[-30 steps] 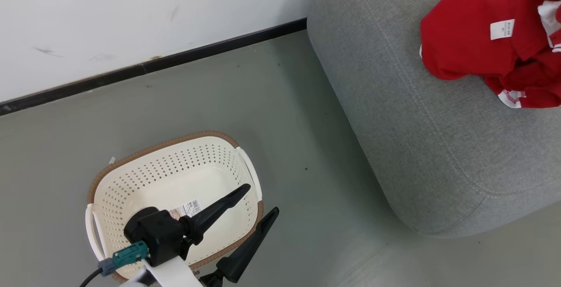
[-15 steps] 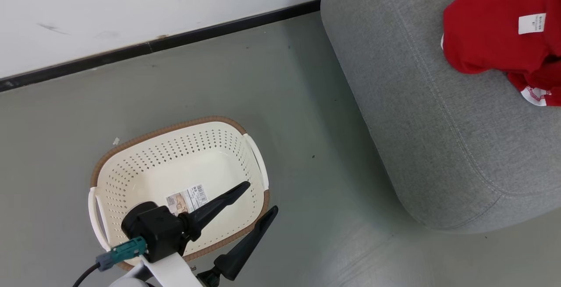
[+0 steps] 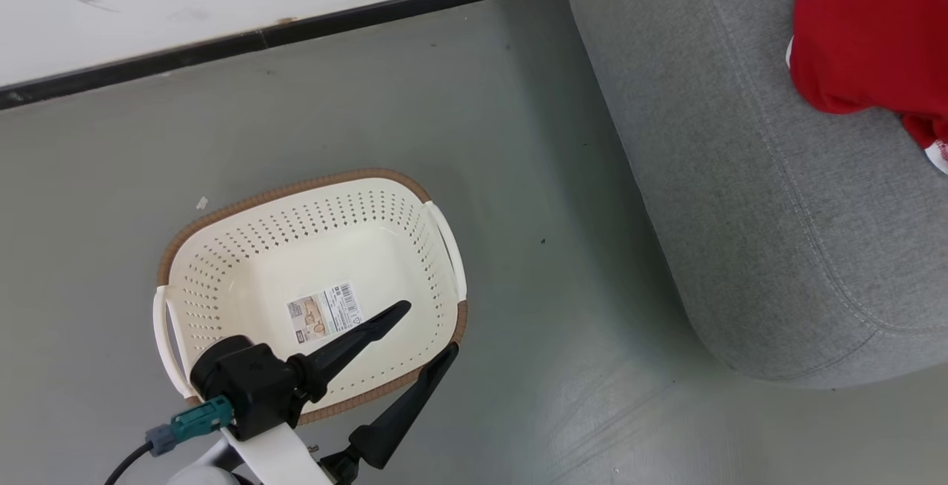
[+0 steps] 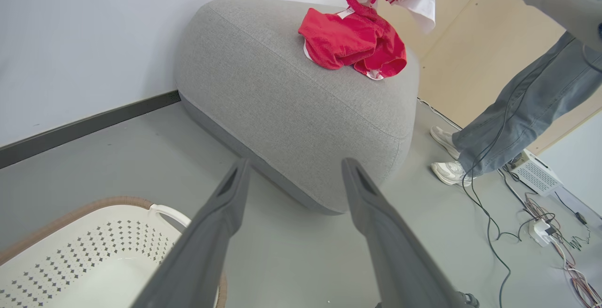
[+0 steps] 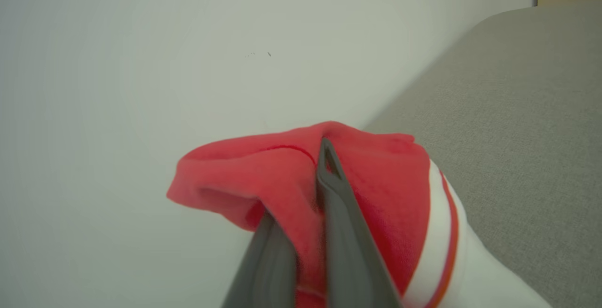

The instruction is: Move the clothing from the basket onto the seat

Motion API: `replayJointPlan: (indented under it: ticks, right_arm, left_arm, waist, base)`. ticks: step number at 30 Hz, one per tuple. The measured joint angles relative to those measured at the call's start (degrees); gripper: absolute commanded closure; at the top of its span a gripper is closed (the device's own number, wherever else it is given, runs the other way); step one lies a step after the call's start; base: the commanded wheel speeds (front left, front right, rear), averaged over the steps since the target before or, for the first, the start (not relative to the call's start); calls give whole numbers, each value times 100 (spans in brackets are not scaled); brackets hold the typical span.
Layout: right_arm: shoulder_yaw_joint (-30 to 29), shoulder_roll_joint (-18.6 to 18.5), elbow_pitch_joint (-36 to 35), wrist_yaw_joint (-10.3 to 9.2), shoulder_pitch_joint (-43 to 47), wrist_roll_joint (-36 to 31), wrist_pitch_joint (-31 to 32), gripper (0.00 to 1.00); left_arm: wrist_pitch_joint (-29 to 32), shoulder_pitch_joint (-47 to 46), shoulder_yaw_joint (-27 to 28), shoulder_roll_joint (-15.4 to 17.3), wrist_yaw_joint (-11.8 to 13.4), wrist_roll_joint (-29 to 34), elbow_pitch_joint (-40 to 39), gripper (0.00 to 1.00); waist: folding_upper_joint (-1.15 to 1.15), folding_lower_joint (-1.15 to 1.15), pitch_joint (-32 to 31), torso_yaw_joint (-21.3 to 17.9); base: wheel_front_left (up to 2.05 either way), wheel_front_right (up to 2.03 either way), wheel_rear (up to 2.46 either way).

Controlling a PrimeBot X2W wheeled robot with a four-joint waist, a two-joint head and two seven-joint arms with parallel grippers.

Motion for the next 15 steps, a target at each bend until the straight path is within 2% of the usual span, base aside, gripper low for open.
replayJointPlan:
  ticks: [10, 15]
  right_arm:
    - [-174, 553, 151, 0, 358, -68, -97, 100]
    - [-275, 646, 216, 0, 438, -81, -226, 100]
  left_arm:
    - [85, 0, 82, 177, 1, 0, -125, 0]
    - [122, -4, 125, 260, 1, 1, -170, 0]
  waist:
    - [0, 0, 327, 64]
    - [0, 0, 477, 52]
  base:
    - [0, 0, 0]
    - [0, 0, 0]
